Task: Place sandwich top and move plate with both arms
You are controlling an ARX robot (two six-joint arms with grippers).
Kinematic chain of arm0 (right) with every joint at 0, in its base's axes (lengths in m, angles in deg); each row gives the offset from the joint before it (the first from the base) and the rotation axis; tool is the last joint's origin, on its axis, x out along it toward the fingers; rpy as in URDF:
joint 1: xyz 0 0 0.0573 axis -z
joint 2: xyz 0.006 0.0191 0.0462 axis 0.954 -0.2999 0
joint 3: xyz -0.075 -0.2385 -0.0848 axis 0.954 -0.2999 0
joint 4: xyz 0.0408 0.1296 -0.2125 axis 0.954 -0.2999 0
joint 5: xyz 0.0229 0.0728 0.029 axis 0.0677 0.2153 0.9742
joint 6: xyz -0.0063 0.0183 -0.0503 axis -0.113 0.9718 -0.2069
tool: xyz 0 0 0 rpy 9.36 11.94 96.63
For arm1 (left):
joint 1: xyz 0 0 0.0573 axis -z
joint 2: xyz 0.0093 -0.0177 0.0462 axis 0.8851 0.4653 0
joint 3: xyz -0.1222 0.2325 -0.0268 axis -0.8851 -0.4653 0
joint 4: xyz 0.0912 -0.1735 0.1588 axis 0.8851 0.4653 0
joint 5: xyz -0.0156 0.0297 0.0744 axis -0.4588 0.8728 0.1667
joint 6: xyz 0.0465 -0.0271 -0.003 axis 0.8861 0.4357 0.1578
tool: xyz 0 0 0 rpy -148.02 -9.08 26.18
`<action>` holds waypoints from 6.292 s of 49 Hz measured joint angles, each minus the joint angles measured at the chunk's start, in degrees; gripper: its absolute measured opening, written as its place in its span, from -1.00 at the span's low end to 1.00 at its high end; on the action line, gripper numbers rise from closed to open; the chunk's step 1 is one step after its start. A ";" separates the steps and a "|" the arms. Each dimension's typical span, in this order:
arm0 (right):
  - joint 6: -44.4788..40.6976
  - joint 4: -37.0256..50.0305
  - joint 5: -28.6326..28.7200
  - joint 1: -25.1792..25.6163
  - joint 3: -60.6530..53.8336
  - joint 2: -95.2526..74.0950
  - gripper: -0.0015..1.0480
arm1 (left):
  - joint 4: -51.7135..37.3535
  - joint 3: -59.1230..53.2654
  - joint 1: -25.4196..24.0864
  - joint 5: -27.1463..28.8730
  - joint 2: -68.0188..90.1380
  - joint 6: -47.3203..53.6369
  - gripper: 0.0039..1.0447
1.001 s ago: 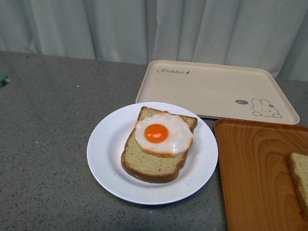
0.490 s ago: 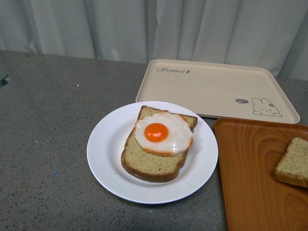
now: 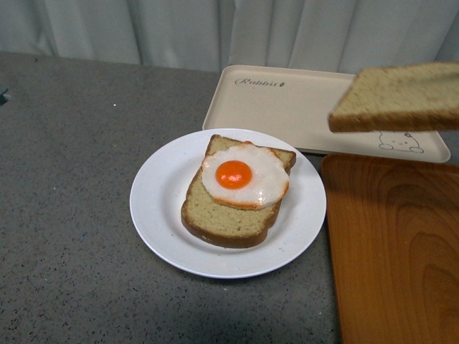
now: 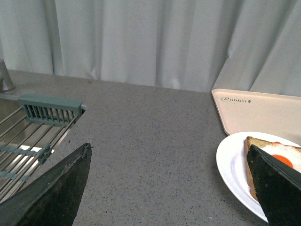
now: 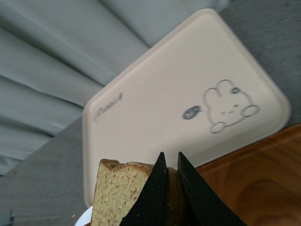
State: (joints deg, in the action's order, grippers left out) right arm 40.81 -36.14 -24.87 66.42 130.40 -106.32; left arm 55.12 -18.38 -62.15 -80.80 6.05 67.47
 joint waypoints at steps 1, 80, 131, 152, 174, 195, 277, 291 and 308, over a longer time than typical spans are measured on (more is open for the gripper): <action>0.26 0.17 0.00 -0.92 0.50 -0.13 -0.93 | 0.00 0.00 0.00 0.00 0.00 0.00 0.88; -6.16 4.81 -4.92 -15.52 2.80 -10.91 0.82 | 0.00 0.00 0.00 0.00 0.00 0.00 0.88; -44.65 -21.88 1.42 5.99 -40.15 87.27 -0.98 | 0.00 0.00 0.00 0.04 -0.04 0.00 0.88; -44.65 -21.88 1.44 5.99 -40.15 87.27 -0.98 | 0.00 0.00 0.00 0.04 -0.04 0.00 0.88; -12.17 -41.64 3.76 6.54 -33.29 76.72 -0.05 | 0.00 0.00 0.00 0.04 -0.04 0.00 0.88; -39.45 -22.18 1.40 6.32 -40.06 87.36 -0.45 | 0.00 0.00 0.00 0.07 -0.09 0.02 0.88; -44.68 -22.18 1.42 6.32 -40.13 87.36 0.83 | -31.69 10.91 13.22 8.28 75.97 -60.30 0.88; -44.68 -22.18 1.42 6.32 -40.13 87.36 0.83 | -39.36 13.94 16.09 8.66 87.93 -62.88 0.88; -44.68 -22.18 1.42 6.32 -40.13 87.36 0.83 | -45.64 17.64 20.09 8.85 94.36 -67.52 0.88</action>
State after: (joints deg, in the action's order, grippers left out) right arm -3.86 -58.33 -23.45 72.73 90.27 -18.96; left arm 9.48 -0.74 -42.06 -71.95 100.40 -0.05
